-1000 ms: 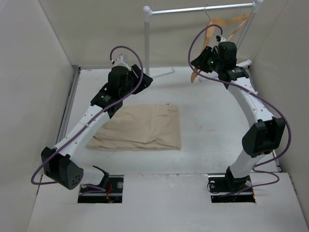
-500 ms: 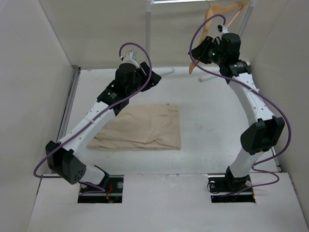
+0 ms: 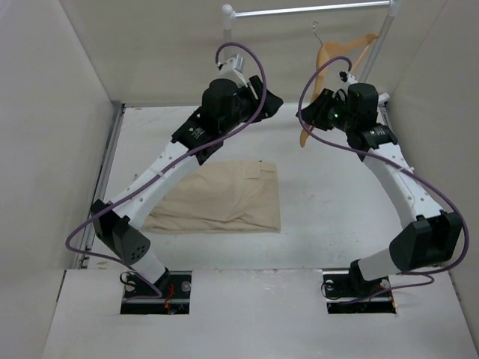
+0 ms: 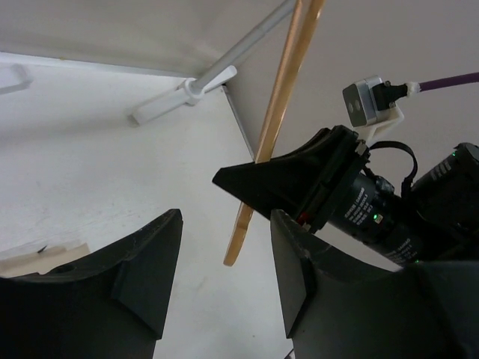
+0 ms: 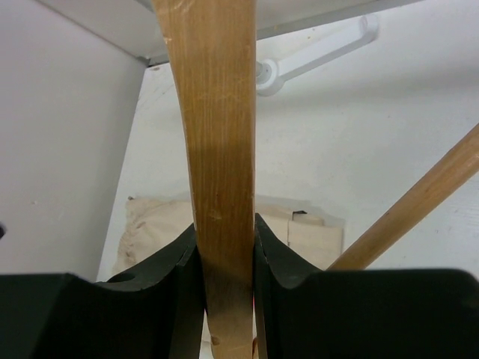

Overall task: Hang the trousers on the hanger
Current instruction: Pick up the hanger from the clothesline, then place the trousers on the hanger.

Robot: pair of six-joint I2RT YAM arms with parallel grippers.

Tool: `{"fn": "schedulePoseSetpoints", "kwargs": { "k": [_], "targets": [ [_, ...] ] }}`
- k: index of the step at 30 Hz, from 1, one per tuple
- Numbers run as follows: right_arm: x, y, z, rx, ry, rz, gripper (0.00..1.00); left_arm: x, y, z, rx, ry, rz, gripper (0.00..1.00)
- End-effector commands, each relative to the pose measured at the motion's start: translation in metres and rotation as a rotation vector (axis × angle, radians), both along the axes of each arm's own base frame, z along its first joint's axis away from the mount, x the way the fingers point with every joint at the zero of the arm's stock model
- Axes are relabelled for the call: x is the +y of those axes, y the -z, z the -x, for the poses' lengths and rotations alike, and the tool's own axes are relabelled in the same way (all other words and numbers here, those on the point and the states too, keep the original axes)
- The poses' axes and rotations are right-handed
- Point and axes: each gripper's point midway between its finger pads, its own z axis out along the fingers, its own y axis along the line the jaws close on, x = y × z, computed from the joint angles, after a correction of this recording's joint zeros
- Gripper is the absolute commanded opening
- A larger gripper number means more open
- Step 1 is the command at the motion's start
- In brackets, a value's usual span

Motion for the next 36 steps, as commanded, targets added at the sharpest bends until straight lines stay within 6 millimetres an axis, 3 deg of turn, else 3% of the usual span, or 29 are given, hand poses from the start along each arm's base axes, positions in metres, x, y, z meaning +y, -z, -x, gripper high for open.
{"fn": "schedulePoseSetpoints", "kwargs": {
  "k": [1, 4, 9, 22, 26, 29, 31, 33, 36],
  "targets": [
    [0.013, -0.04, 0.019, -0.163, -0.058, -0.015, 0.16, -0.022, -0.025, 0.0, -0.091, 0.045, 0.015, 0.49],
    [0.028, -0.023, 0.041, -0.138, -0.102, -0.004, 0.16, -0.044, -0.024, 0.003, -0.096, 0.086, 0.018, 0.5],
    [0.034, -0.006, 0.067, -0.112, -0.12, -0.009, 0.16, -0.071, -0.023, 0.015, -0.105, 0.15, 0.031, 0.52],
    [0.043, 0.035, 0.125, -0.026, -0.173, -0.028, 0.17, -0.107, 0.041, 0.006, -0.082, 0.109, -0.12, 0.46],
    [0.041, 0.044, 0.144, -0.007, -0.179, -0.036, 0.17, -0.109, 0.056, 0.001, -0.068, 0.071, -0.149, 0.43],
    [0.035, 0.052, 0.158, 0.011, -0.173, -0.043, 0.17, -0.112, 0.066, 0.004, -0.061, 0.066, -0.164, 0.33],
    [0.031, 0.058, 0.168, 0.031, -0.168, -0.049, 0.17, -0.116, 0.072, 0.007, -0.058, 0.068, -0.171, 0.16],
    [0.024, 0.063, 0.18, 0.054, -0.155, -0.054, 0.17, -0.115, 0.076, 0.011, -0.049, 0.051, -0.163, 0.08],
    [0.011, 0.071, 0.198, 0.086, -0.118, -0.059, 0.34, -0.112, 0.082, 0.021, -0.029, 0.013, -0.116, 0.04]
  ]
}}
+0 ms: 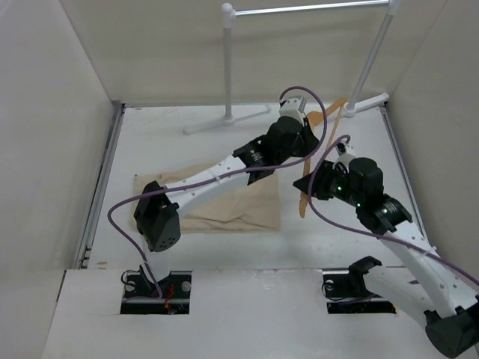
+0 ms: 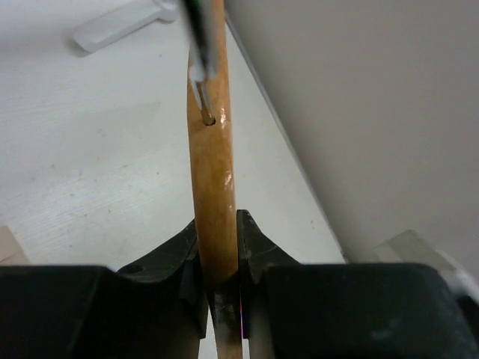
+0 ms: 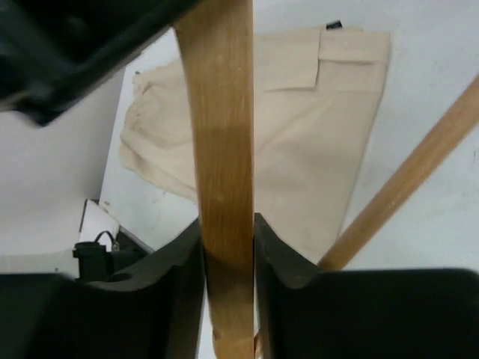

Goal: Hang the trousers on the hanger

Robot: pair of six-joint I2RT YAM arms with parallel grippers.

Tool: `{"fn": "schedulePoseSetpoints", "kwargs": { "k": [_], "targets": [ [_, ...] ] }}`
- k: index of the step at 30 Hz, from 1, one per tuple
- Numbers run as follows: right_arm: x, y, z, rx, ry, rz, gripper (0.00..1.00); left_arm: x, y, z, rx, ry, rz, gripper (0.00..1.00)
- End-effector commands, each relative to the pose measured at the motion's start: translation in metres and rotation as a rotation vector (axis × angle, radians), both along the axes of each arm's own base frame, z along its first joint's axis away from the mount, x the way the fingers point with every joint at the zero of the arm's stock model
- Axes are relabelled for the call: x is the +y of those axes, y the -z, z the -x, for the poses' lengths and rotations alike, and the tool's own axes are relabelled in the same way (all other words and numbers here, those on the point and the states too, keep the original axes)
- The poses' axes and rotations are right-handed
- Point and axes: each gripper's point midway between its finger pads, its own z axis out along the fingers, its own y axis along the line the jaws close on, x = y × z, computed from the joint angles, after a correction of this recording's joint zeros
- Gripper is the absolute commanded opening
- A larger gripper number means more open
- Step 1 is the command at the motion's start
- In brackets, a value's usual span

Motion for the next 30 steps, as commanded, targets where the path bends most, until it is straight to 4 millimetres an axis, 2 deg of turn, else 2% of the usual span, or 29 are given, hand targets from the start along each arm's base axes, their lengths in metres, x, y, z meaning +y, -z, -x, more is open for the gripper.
{"fn": "schedulePoseSetpoints", "kwargs": {
  "k": [1, 3, 5, 8, 11, 14, 22, 27, 28, 30],
  "targets": [
    [-0.014, -0.009, 0.024, -0.009, 0.037, -0.023, 0.42, 0.024, -0.017, -0.005, -0.038, -0.112, 0.073, 0.03],
    [-0.023, -0.008, 0.039, -0.004, 0.049, -0.028, 0.55, 0.029, -0.007, 0.001, 0.004, -0.138, 0.122, 0.02],
    [-0.033, -0.006, 0.045, 0.005, 0.081, -0.041, 0.57, 0.034, 0.005, 0.008, 0.037, -0.162, 0.172, 0.01],
    [-0.038, 0.008, 0.041, 0.048, 0.117, -0.059, 0.43, 0.04, 0.027, 0.015, 0.082, -0.184, 0.208, 0.01],
    [-0.03, 0.019, 0.022, 0.081, 0.123, -0.076, 0.19, 0.042, 0.049, 0.021, 0.126, -0.193, 0.239, 0.01],
    [-0.022, 0.029, -0.005, 0.077, 0.144, -0.061, 0.15, 0.046, 0.07, 0.023, 0.167, -0.214, 0.27, 0.01],
    [-0.002, 0.072, -0.056, 0.106, 0.17, -0.042, 0.18, 0.08, 0.135, 0.03, 0.207, -0.319, 0.209, 0.0],
    [0.018, 0.1, -0.071, 0.142, 0.144, -0.026, 0.29, 0.095, 0.156, 0.037, 0.216, -0.336, 0.18, 0.01],
    [0.028, 0.108, -0.072, 0.152, 0.123, -0.009, 0.32, 0.096, 0.159, 0.039, 0.22, -0.336, 0.174, 0.01],
    [0.035, 0.126, -0.077, 0.184, 0.115, 0.022, 0.36, 0.097, 0.165, 0.04, 0.225, -0.338, 0.163, 0.01]
  ]
}}
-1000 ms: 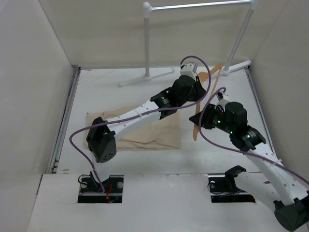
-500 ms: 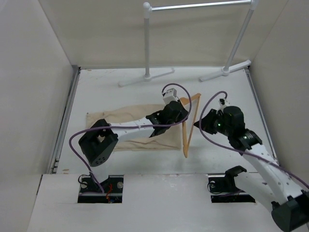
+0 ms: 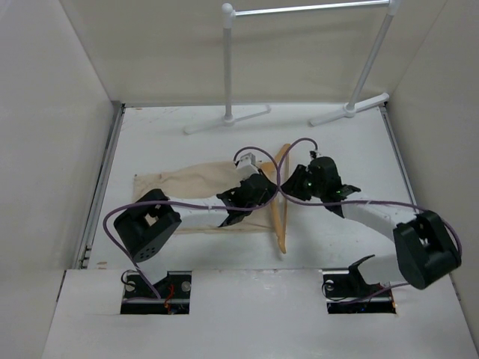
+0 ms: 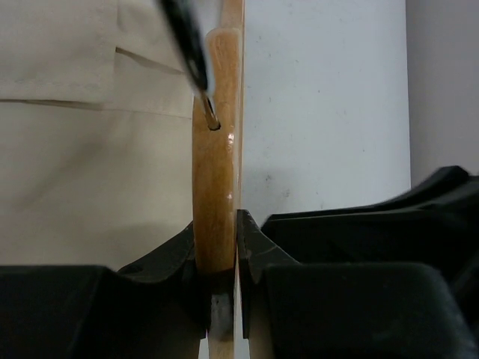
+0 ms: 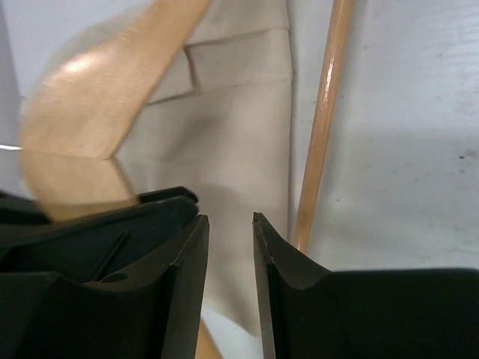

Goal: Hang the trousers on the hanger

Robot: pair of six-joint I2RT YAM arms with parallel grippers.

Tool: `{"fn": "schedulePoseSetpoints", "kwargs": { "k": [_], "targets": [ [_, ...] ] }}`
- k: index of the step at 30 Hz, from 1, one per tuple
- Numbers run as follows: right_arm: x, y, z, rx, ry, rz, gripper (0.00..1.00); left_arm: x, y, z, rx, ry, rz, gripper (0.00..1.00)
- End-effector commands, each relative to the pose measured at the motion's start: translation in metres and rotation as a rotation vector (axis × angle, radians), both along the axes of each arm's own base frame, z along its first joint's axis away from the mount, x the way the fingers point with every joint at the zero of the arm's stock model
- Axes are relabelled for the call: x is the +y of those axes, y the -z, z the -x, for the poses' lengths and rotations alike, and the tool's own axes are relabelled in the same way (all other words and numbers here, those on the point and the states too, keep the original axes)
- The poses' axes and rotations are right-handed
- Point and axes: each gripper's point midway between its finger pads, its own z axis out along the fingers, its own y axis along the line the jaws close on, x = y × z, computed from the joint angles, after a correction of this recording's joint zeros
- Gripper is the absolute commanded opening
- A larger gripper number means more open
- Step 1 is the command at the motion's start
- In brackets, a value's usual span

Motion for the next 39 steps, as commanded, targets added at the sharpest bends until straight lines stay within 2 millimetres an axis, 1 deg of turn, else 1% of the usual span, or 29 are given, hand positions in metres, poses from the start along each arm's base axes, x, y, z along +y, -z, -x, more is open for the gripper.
{"fn": "schedulePoseSetpoints", "kwargs": {
  "k": [1, 2, 5, 6, 10, 13, 16, 17, 18, 19, 21, 22, 23, 26, 28, 30, 32, 35, 39],
  "targets": [
    [0.02, -0.005, -0.023, -0.076, -0.014, -0.014, 0.38, -0.004, -0.029, -0.003, -0.06, -0.025, 0.094, 0.02],
    [0.023, 0.004, -0.026, -0.061, -0.015, -0.003, 0.39, -0.005, -0.026, -0.002, -0.053, -0.021, 0.092, 0.02],
    [0.025, 0.02, -0.031, -0.037, -0.004, 0.028, 0.44, -0.006, -0.015, 0.0, -0.035, -0.013, 0.079, 0.02],
    [0.025, 0.026, -0.032, -0.031, -0.001, 0.045, 0.45, -0.006, -0.014, 0.001, -0.033, -0.014, 0.08, 0.02],
    [0.018, 0.042, -0.035, -0.011, 0.038, 0.096, 0.47, -0.004, -0.008, 0.003, -0.021, -0.017, 0.071, 0.02],
    [0.02, 0.056, -0.027, 0.026, 0.031, 0.101, 0.49, -0.001, -0.002, 0.005, -0.012, -0.02, 0.061, 0.02],
    [0.034, 0.064, -0.014, 0.065, -0.008, 0.066, 0.49, 0.003, 0.003, 0.005, -0.006, -0.028, 0.054, 0.02],
    [0.037, 0.067, -0.011, 0.076, -0.009, 0.051, 0.49, 0.004, 0.005, 0.005, -0.004, -0.031, 0.051, 0.02],
    [0.039, 0.068, -0.009, 0.084, -0.005, 0.038, 0.46, 0.006, 0.008, 0.006, -0.002, -0.034, 0.045, 0.02],
    [0.04, 0.068, -0.007, 0.092, 0.005, 0.019, 0.35, 0.008, 0.01, 0.005, -0.001, -0.039, 0.041, 0.02],
    [0.041, 0.062, -0.007, 0.083, 0.023, -0.027, 0.2, 0.013, 0.013, 0.004, -0.001, -0.053, 0.031, 0.02],
    [0.041, 0.056, -0.007, 0.071, 0.027, -0.044, 0.15, 0.017, 0.014, 0.004, 0.0, -0.057, 0.03, 0.02],
    [0.038, 0.049, -0.01, 0.053, 0.035, -0.057, 0.13, 0.02, 0.014, 0.004, 0.0, -0.062, 0.03, 0.02],
    [0.03, 0.017, -0.021, -0.009, 0.056, -0.094, 0.11, 0.029, 0.007, 0.0, -0.012, -0.076, 0.033, 0.02],
    [0.024, -0.007, -0.026, -0.056, 0.064, -0.118, 0.11, 0.038, 0.007, 0.0, -0.014, -0.086, 0.022, 0.02],
    [0.018, -0.023, -0.029, -0.08, 0.077, -0.133, 0.11, 0.048, 0.01, 0.0, -0.01, -0.097, 0.006, 0.02],
    [0.01, -0.031, -0.029, -0.082, 0.086, -0.137, 0.11, 0.059, 0.013, 0.001, -0.005, -0.105, -0.014, 0.02],
    [-0.003, -0.033, -0.026, -0.082, 0.105, -0.132, 0.11, 0.075, 0.016, 0.002, -0.004, -0.113, -0.049, 0.02],
    [-0.03, -0.03, -0.022, -0.082, 0.149, -0.108, 0.11, 0.11, 0.024, 0.004, 0.002, -0.138, -0.121, 0.02]
  ]
}}
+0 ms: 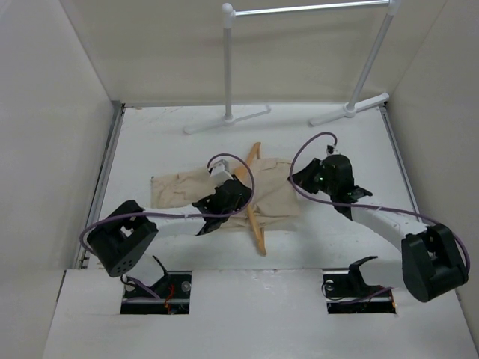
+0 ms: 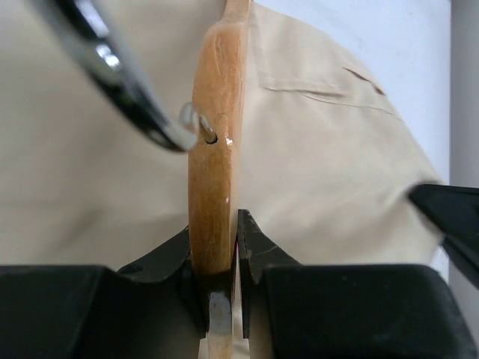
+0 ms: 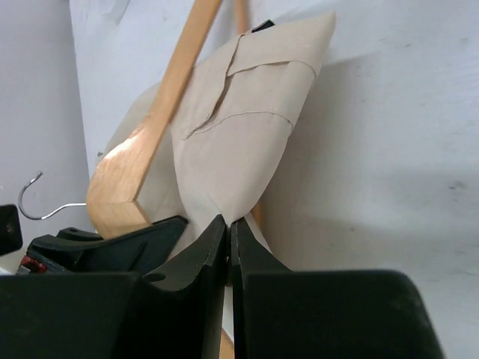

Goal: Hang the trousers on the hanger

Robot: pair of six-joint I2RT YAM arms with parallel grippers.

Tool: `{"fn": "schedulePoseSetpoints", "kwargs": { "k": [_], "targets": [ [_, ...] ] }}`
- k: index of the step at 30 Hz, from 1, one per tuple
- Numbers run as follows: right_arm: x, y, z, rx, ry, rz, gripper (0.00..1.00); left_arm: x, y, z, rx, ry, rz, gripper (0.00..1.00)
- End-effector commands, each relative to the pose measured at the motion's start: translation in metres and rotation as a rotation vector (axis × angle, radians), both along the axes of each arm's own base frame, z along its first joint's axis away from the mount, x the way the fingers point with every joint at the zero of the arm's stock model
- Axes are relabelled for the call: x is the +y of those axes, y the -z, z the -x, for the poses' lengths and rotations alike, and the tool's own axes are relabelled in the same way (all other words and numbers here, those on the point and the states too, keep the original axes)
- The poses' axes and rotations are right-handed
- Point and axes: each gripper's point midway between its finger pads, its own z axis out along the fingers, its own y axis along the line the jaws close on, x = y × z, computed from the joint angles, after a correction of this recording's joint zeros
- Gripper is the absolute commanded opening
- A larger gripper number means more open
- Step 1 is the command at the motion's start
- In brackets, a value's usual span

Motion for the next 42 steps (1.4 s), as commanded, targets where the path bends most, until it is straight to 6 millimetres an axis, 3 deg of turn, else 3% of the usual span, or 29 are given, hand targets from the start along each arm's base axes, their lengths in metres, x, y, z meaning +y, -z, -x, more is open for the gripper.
{"fn": "schedulePoseSetpoints", "kwargs": {
  "k": [1, 5, 8, 14, 19, 24, 27, 29, 32, 35, 39, 42],
  "targets": [
    [-0.023, -0.002, 0.003, -0.009, 0.035, 0.015, 0.11, 0.042, 0.005, 0.002, 0.003, -0.046, -0.092, 0.03],
    [-0.046, 0.01, 0.007, 0.02, 0.085, 0.031, 0.11, 0.081, 0.005, 0.004, 0.012, -0.087, -0.134, 0.03],
    [-0.05, 0.015, 0.008, 0.03, 0.099, 0.039, 0.12, 0.096, -0.002, 0.004, 0.001, -0.092, -0.153, 0.03],
    [-0.049, 0.029, 0.006, 0.066, 0.106, 0.052, 0.13, 0.069, -0.023, 0.002, -0.043, -0.014, -0.148, 0.03],
    [-0.055, 0.04, 0.005, 0.093, 0.133, 0.073, 0.13, 0.058, -0.042, -0.001, -0.091, 0.018, -0.262, 0.03],
    [-0.055, 0.052, 0.008, 0.131, 0.14, 0.087, 0.15, 0.047, -0.09, -0.002, -0.17, 0.066, -0.307, 0.03],
    [-0.056, 0.051, 0.01, 0.131, 0.145, 0.082, 0.23, 0.042, -0.117, -0.001, -0.21, 0.085, -0.311, 0.03],
    [-0.057, 0.044, 0.012, 0.116, 0.145, 0.077, 0.38, 0.039, -0.133, -0.001, -0.232, 0.093, -0.312, 0.03],
    [-0.058, 0.018, 0.016, 0.073, 0.139, 0.071, 0.62, 0.037, -0.162, 0.001, -0.274, 0.087, -0.331, 0.03],
    [-0.06, -0.021, 0.025, 0.004, 0.121, 0.075, 0.75, 0.031, -0.205, 0.003, -0.333, 0.102, -0.347, 0.03],
    [-0.065, -0.103, 0.046, -0.161, 0.103, 0.083, 0.79, 0.02, -0.275, 0.004, -0.411, 0.145, -0.337, 0.03],
    [-0.059, -0.167, 0.07, -0.314, 0.051, 0.048, 0.72, 0.007, -0.316, 0.004, -0.446, 0.197, -0.29, 0.03]
  ]
}}
